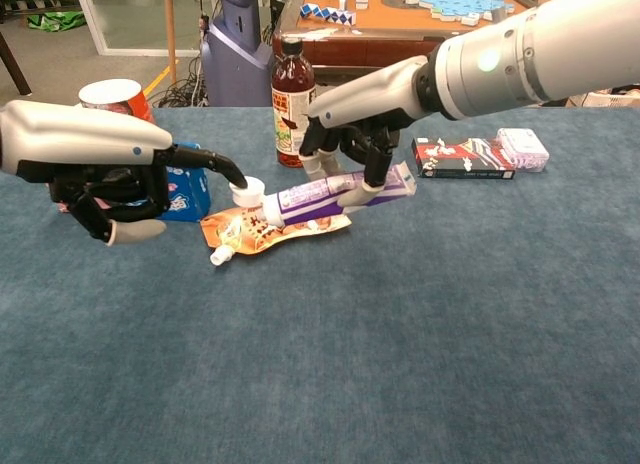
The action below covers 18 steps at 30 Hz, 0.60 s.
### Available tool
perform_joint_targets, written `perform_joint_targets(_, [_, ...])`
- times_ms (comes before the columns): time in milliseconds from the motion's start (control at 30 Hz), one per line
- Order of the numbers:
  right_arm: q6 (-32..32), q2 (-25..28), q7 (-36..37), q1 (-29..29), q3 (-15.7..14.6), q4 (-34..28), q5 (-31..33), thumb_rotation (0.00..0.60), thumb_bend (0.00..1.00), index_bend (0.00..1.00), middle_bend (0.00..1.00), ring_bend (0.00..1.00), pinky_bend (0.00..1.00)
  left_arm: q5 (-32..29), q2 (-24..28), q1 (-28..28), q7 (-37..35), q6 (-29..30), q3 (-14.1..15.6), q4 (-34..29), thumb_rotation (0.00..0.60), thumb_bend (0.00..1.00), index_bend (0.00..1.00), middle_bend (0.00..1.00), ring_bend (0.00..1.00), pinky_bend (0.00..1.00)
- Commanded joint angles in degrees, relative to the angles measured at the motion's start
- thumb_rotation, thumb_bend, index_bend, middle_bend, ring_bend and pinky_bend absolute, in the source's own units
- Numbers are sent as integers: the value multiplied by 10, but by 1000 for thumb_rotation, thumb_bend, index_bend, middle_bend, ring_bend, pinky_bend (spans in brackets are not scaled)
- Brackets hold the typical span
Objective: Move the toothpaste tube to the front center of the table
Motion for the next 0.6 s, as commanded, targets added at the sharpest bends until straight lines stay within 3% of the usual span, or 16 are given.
perform_joint_targets(33, [3, 1, 10, -5, 5, 2, -10, 600, 967, 918, 858, 706, 510, -3, -1, -1, 2, 0, 2, 1, 600, 475, 89, 842, 866, 795])
perform_joint_targets(600, [21, 2, 52, -27, 25, 8, -46, 600, 971, 930, 869, 719, 510, -18, 1, 2, -1, 6, 10, 5, 600, 475, 89, 840, 859, 797])
